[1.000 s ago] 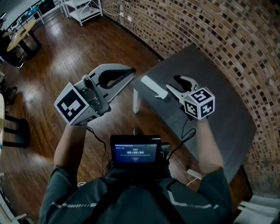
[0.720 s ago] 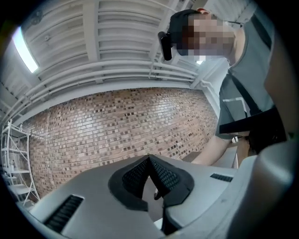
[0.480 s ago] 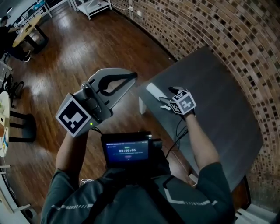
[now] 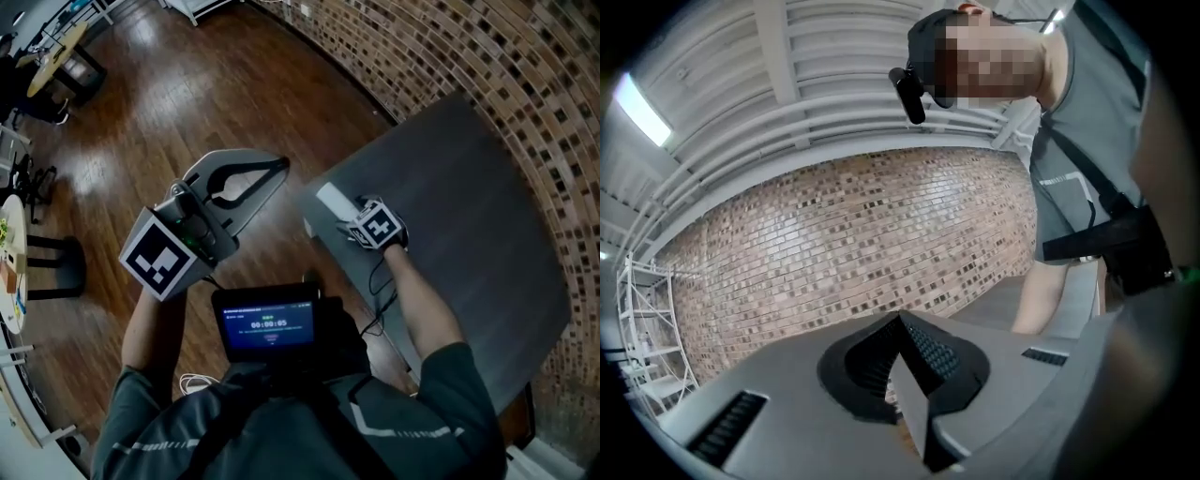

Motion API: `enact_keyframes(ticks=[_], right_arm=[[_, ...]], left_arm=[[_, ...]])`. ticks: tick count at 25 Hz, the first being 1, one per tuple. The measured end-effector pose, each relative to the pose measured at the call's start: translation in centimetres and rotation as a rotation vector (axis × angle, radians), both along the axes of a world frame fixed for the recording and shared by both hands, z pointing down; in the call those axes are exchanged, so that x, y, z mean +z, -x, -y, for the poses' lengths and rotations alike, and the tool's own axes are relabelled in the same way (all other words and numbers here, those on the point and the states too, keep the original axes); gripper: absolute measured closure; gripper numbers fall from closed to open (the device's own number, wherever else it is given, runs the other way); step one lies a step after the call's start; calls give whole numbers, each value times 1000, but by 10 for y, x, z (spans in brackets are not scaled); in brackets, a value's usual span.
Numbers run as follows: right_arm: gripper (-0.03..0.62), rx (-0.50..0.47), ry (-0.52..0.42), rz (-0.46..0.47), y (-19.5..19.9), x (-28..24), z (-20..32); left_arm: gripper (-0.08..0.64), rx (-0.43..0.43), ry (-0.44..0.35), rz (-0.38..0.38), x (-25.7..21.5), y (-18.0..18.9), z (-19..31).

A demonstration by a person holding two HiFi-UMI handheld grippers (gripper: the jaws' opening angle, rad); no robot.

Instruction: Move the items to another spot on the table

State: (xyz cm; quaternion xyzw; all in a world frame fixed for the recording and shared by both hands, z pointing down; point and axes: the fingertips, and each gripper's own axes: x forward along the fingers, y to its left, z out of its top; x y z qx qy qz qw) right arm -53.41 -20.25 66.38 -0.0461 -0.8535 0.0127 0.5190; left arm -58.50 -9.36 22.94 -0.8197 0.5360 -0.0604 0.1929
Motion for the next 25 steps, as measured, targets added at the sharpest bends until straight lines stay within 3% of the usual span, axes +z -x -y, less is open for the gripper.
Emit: enact_keyframes(ticks=[4,7,10,15,20,25], right_arm=[[233,-16,-6,-9,10,8,-3],[238,-35,-8,19,22,3,-11],[322,-13,-27,30,26,4,-8],[325,13,-14,39,26,4,-6],[327,45,-22,38,8,4,-1],[327,106,-35,106,-15,-49,-12]], left_arm=[[557,-26,18,26,10,10,12],[557,-30,23,-5,15,18,17],[557,-37,27,-17,21,21,20],[557,-29,39,-25,25,18,17],[557,-42,16,-41,15,19,3],[557,-11,-31,-20,-9,-6,-20]])
